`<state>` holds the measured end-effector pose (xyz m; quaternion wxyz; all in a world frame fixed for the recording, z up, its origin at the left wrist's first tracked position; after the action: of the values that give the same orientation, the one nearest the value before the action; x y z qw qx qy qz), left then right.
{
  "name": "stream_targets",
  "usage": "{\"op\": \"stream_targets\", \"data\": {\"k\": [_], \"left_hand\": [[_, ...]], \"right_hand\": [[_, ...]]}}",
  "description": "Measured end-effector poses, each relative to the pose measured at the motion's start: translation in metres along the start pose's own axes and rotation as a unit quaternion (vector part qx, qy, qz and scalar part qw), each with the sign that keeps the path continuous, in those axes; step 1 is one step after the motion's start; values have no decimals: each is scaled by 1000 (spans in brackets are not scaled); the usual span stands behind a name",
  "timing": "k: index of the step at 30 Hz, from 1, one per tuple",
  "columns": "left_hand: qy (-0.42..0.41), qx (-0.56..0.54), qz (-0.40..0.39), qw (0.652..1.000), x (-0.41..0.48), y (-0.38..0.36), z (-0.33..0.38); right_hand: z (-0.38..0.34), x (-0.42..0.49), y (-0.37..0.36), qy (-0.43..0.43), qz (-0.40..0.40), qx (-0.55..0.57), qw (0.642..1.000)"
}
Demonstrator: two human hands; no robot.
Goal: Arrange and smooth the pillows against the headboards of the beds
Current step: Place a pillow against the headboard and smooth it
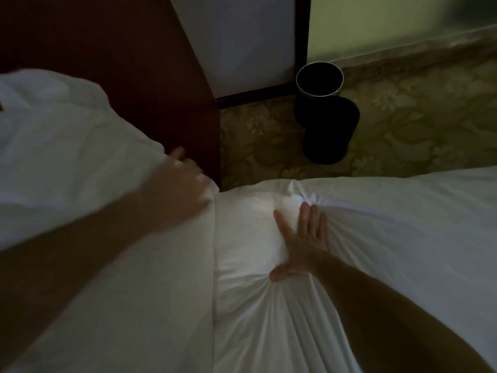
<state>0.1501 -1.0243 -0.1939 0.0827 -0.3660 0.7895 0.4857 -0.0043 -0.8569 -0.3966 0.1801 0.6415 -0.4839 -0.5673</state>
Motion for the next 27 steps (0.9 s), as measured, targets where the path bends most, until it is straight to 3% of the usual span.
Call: {"op": "stream_targets", "data": {"k": [2,3,5,7,9,11,14,17,19,21,23,25,27], "left_hand": [[-93,-31,-74,992,-5,-26,61],[-64,-27,-137,988,-11,-45,49],[84,20,-192,978,-23,-57,-17],[149,92,-189,966,-33,-55,-68],[136,179,-183,957,-37,-37,-99],[175,211,-142,951,-49,-5,-133],[224,142,-81,961,-69,25,-166],[143,81,-101,981,-87,0,-155],[225,5,-142,964,-106,-21,-171],[294,-43,-127,946,-108,-20,-173],[306,-75,-45,948,-96,2,-140],[262,-153,28,953,-85,21,-78],[199,-180,11,963,-86,19,-4]], "right_hand": [[2,2,0,0,9,-1,1000],[4,2,0,-2,8,3,1000],[2,4,-2,4,8,3,1000],[1,6,-3,6,7,-1,1000],[3,6,-2,0,10,-8,1000],[1,6,-2,0,9,-12,1000],[0,8,0,2,5,-8,1000],[4,6,0,-9,7,-1,1000],[1,6,-3,-2,-3,-1,1000],[2,7,-2,-4,-2,2,1000],[4,6,-1,-5,5,3,1000],[3,5,-3,4,5,3,1000],[3,3,-1,15,12,2,1000]]}}
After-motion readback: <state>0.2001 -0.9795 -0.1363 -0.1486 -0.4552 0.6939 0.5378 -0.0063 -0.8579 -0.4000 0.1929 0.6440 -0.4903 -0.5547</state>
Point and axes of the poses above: each hand's wrist, its own x-axis towards the middle knuckle, its own y-axis out of the back of the hand, z = x × y, the point moved 8 cm from there along x, towards the middle knuckle, and after that the axes turned 1 degree about z, right-handed, at the moved point
